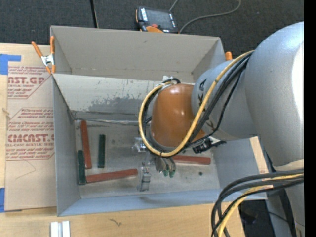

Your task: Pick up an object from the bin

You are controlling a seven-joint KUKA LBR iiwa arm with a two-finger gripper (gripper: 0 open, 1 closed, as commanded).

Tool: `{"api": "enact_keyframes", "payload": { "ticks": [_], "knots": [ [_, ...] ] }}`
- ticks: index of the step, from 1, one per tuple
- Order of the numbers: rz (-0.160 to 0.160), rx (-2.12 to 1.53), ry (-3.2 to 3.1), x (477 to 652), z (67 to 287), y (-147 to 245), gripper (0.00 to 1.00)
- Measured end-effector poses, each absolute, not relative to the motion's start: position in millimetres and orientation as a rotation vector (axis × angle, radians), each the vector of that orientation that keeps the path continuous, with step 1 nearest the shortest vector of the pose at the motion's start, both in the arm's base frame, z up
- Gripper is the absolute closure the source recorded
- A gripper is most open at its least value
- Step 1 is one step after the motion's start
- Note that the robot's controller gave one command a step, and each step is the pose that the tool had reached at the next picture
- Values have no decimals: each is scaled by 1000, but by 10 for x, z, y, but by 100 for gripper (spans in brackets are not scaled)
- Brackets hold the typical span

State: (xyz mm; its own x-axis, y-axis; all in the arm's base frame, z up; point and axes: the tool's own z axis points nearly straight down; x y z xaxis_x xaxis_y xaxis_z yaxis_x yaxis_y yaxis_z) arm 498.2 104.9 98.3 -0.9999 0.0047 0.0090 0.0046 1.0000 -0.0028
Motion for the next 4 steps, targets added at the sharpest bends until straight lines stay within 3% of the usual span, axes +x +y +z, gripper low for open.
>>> {"api": "enact_keyframes", "payload": {
  "ticks": [1,2,3,4],
  "knots": [
    [-3,144,-3140,4901,686,1589,0],
    [-2,137,-3138,4903,699,1569,100],
    [-1,196,-3144,4984,1896,1321,100],
    [-2,217,-3144,5034,2942,1373,100]
  ]
}}
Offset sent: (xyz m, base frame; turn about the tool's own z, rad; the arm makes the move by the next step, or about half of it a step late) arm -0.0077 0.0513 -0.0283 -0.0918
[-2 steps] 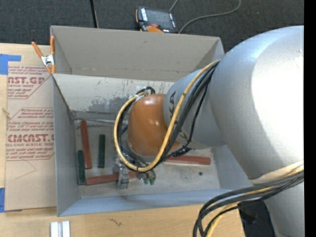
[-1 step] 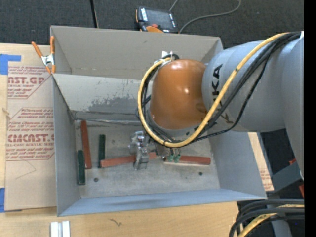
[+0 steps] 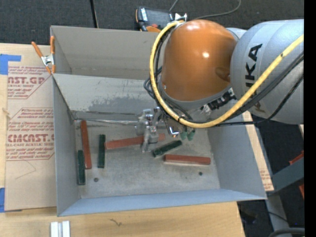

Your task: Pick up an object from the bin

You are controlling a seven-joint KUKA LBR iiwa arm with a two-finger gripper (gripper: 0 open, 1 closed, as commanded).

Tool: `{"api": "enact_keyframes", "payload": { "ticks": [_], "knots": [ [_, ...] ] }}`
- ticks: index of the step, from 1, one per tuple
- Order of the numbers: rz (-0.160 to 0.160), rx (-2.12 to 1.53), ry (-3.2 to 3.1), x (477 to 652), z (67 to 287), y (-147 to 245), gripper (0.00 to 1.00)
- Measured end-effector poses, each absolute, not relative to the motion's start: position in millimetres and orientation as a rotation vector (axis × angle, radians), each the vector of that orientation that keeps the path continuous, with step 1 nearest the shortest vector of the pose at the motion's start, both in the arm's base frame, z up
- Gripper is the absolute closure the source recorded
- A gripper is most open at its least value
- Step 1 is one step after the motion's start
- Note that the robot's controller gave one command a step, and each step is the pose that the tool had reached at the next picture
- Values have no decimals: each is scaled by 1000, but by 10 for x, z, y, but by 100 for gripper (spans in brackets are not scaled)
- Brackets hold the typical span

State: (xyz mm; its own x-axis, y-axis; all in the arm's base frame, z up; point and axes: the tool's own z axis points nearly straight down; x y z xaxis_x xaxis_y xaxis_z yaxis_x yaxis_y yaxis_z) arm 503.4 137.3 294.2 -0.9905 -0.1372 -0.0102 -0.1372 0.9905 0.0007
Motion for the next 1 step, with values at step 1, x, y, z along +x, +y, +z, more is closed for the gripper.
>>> {"api": "enact_keyframes", "payload": {
  "ticks": [1],
  "knots": [
    [3,-412,3107,5468,3275,1687,100]
  ]
}}
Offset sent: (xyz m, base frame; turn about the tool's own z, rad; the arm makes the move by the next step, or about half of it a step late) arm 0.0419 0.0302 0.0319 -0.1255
